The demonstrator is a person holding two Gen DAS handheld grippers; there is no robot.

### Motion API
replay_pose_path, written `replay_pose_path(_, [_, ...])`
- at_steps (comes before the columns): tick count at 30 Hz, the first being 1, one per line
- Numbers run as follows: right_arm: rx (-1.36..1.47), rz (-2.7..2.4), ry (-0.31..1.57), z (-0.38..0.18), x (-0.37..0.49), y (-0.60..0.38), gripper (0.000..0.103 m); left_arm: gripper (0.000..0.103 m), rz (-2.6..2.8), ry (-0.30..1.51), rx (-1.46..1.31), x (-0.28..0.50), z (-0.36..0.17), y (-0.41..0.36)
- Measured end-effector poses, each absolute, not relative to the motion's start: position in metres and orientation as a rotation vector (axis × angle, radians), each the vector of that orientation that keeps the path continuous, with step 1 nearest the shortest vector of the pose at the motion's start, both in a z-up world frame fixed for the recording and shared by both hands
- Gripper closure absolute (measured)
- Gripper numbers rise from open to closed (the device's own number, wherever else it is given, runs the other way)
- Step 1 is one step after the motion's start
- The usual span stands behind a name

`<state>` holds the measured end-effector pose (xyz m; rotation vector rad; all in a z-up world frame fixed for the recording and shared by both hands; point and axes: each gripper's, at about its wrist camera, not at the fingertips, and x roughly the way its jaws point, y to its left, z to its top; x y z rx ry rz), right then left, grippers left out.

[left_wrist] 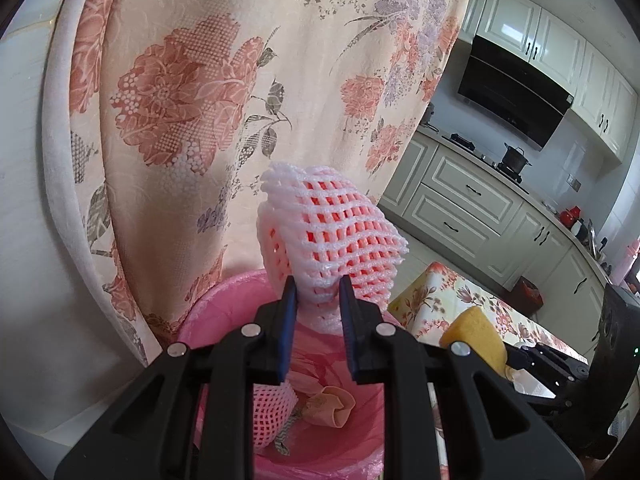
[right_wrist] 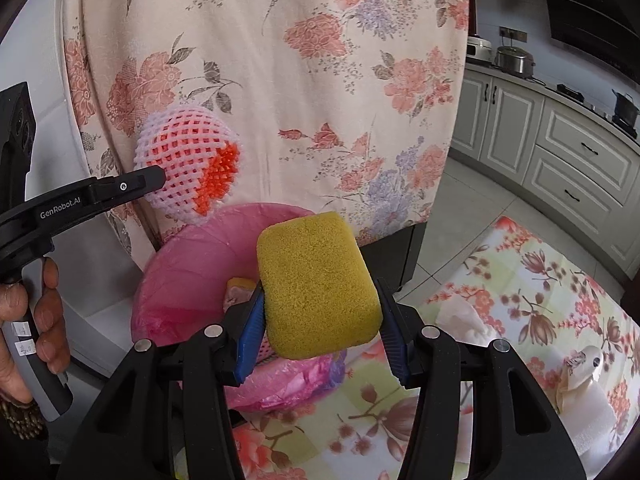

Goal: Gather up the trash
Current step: 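Carry the foam net and yellow sponge in both grippers to the pink bin, then open the left gripper dropping the foam net while the right drops the sponge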

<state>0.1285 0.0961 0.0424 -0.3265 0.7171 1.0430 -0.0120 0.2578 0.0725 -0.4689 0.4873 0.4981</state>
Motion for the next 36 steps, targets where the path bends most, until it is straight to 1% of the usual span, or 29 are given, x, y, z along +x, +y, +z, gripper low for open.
replay_pose_path(5, [-0.346,1.081,0.742,0.033,0.121,0.112,0.053,0.083,0.498,0.488,-0.477,-0.014,0.069,0.261])
replay_pose_path(9, [-0.364,1.081,0.758,0.025,0.121,0.119,0.05,0.083,0.497,0.496,-0.484,-0.011,0.066,0.261])
replay_pose_path(11, [-0.366,1.071,0.763,0.023,0.123,0.119,0.045,0.083,0.496,0.499,-0.485,-0.011,0.065,0.261])
replay_pose_path(12, [-0.366,1.066,0.763,0.022,0.124,0.118,0.04,0.083,0.496,0.5,-0.485,-0.01,0.065,0.262])
replay_pose_path(13, [-0.365,1.064,0.763,0.021,0.126,0.117,0.039,0.083,0.496,0.502,-0.485,-0.008,0.065,0.262])
replay_pose_path(16, [-0.35,1.04,0.763,0.021,0.131,0.111,0.039,0.082,0.496,0.509,-0.486,-0.005,0.064,0.263])
replay_pose_path(20, [-0.326,1.005,0.774,0.02,0.142,0.097,0.039,0.078,0.489,0.534,-0.492,0.0,0.059,0.262])
replay_pose_path(21, [-0.322,0.996,0.775,0.02,0.145,0.092,0.038,0.077,0.485,0.539,-0.491,0.002,0.058,0.262])
replay_pose_path(22, [-0.318,0.985,0.776,0.019,0.147,0.087,0.038,0.069,0.484,0.544,-0.489,0.004,0.057,0.261])
replay_pose_path(23, [-0.311,0.974,0.778,0.019,0.15,0.083,0.038,0.053,0.483,0.547,-0.49,0.006,0.055,0.26])
replay_pose_path(24, [-0.303,0.963,0.78,0.019,0.152,0.078,0.037,0.049,0.478,0.545,-0.496,0.007,0.055,0.26])
replay_pose_path(32, [-0.262,0.885,0.798,0.014,0.17,0.038,0.036,0.048,0.465,0.555,-0.487,0.012,0.053,0.249])
replay_pose_path(36, [-0.243,0.845,0.803,0.012,0.175,0.015,0.033,0.048,0.454,0.566,-0.48,0.015,0.051,0.243])
